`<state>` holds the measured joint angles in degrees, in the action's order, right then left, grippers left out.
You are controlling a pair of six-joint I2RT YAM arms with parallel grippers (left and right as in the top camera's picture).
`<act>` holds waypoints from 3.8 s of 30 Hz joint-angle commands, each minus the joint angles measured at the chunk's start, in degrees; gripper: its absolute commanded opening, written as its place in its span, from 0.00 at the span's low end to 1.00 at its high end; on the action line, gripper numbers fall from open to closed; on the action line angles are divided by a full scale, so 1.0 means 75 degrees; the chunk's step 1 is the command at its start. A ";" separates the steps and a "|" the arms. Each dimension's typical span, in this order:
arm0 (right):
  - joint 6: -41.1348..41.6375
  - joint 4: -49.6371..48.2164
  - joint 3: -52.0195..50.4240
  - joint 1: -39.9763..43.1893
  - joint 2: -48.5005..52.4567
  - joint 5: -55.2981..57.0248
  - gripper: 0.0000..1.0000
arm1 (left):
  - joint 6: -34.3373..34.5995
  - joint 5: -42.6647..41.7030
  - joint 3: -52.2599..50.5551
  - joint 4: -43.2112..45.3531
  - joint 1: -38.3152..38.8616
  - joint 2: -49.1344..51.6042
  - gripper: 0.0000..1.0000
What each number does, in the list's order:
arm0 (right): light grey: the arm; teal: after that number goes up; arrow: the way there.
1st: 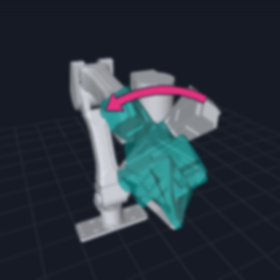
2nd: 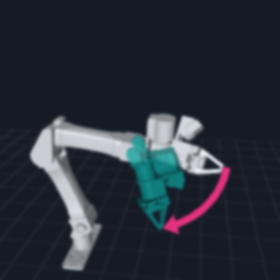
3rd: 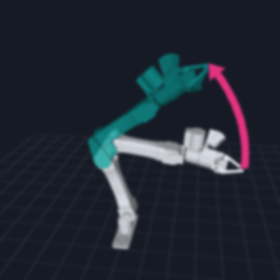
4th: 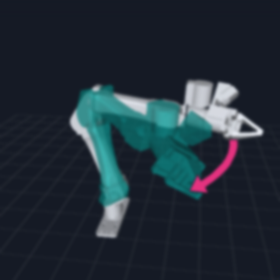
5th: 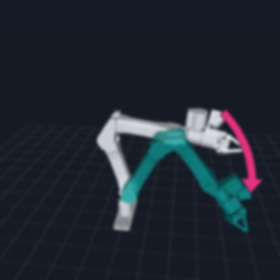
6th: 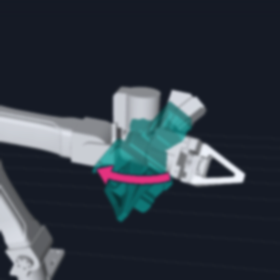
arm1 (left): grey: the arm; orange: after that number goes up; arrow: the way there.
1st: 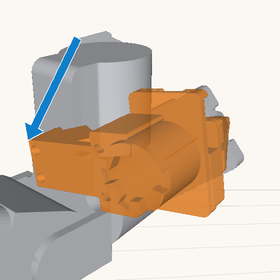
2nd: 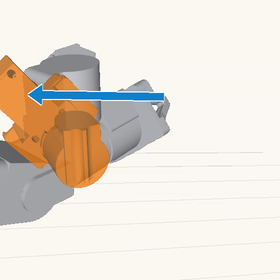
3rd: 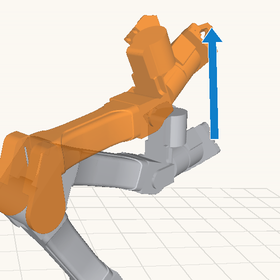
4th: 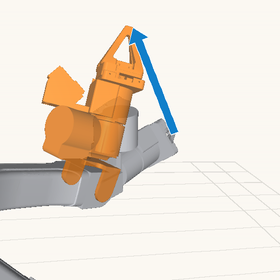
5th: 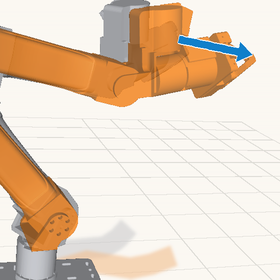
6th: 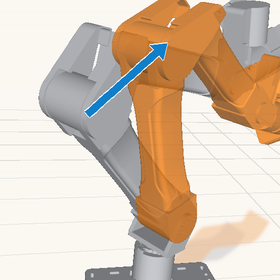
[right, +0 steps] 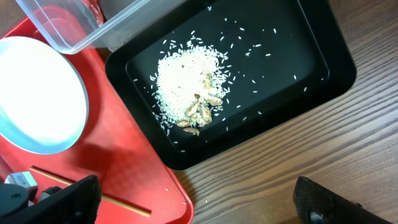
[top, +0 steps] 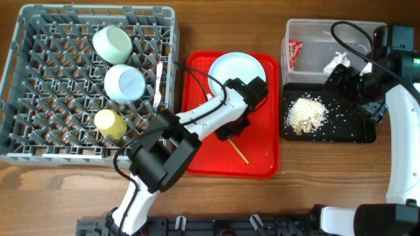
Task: Sort waste into correct bins and load items into the dishwasher rack
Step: 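Reach the left gripper to the wooden chopstick on the tray and grasp, then carry the chopstick with the left gripper and place it in the rack, then reach the left gripper to the light-blue plate edge and grasp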
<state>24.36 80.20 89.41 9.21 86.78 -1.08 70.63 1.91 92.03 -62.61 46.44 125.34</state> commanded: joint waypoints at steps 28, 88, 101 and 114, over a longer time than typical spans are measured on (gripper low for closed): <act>-0.0140 0.0055 0.0128 0.0026 -0.0087 -0.0058 1.00 | -0.5222 0.2090 -0.0361 0.0061 -0.2311 -0.3794 0.04; -0.0055 0.0114 0.0128 0.0026 -0.0087 -0.0058 1.00 | -0.9588 -0.0694 -0.0373 0.3972 -0.0589 -0.0533 0.72; -0.0055 0.0114 0.0128 0.0026 -0.0087 -0.0058 1.00 | -0.9582 -0.0350 -0.0373 0.2961 -0.0554 -0.0277 0.13; -0.0055 0.0108 0.0128 0.0026 -0.0087 -0.0058 1.00 | -0.9500 -0.0358 -0.0420 0.2824 -0.0554 -0.0236 0.15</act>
<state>23.97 81.01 89.41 9.21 86.78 -1.08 -1.04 -1.34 89.08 -41.19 42.30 122.72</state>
